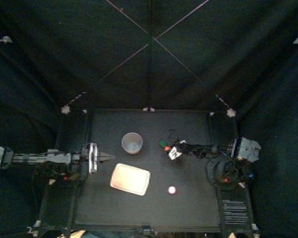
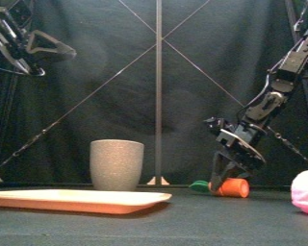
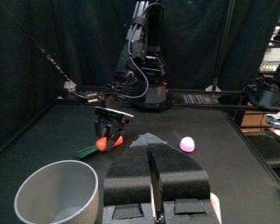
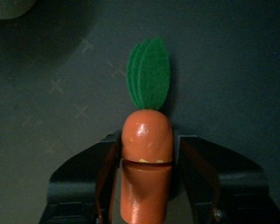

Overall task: Pick the carrot then place it in the grey bowl
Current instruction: Place carrot in the grey bowl

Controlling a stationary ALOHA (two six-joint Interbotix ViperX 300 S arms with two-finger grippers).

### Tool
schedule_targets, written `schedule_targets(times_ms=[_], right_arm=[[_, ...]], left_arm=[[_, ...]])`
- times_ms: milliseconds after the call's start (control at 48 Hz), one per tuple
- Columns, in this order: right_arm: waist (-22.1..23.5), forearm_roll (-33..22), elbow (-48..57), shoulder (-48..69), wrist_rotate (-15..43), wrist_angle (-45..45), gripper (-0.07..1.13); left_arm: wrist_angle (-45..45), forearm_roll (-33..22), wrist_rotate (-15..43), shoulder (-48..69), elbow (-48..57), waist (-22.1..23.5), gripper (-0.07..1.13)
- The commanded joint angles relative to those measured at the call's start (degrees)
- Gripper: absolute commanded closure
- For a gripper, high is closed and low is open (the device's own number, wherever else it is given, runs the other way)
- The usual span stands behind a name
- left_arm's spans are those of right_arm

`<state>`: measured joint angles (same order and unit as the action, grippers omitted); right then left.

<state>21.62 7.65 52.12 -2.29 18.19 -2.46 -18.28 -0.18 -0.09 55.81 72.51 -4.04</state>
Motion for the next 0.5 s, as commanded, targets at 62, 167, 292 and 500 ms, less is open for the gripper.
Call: schedule_targets(times_ms=[62, 167, 292, 500], right_arm=[[-1.1, -0.1, -1.4, 0.0, 0.0, 1.9, 0.64], [-1.8, -0.2, -3.7, 1.1, 0.0, 3.1, 0.77], [-3.0, -1.4, -9.2, 3.1, -0.3, 6.9, 0.78], [-5.9, -6.7, -23.3, 4.3, -0.1, 17.8, 0.78]], left_arm=[[0.3, 0.0, 0.1, -0.1, -1.2, 0.1, 1.08], [0.5, 0.0, 0.1, -0.1, -1.2, 0.1, 1.08], [0.4, 0.0, 0.1, -0.1, -1.2, 0.1, 1.08], [0.6, 0.0, 0.1, -0.1, -1.2, 0.1, 1.08]])
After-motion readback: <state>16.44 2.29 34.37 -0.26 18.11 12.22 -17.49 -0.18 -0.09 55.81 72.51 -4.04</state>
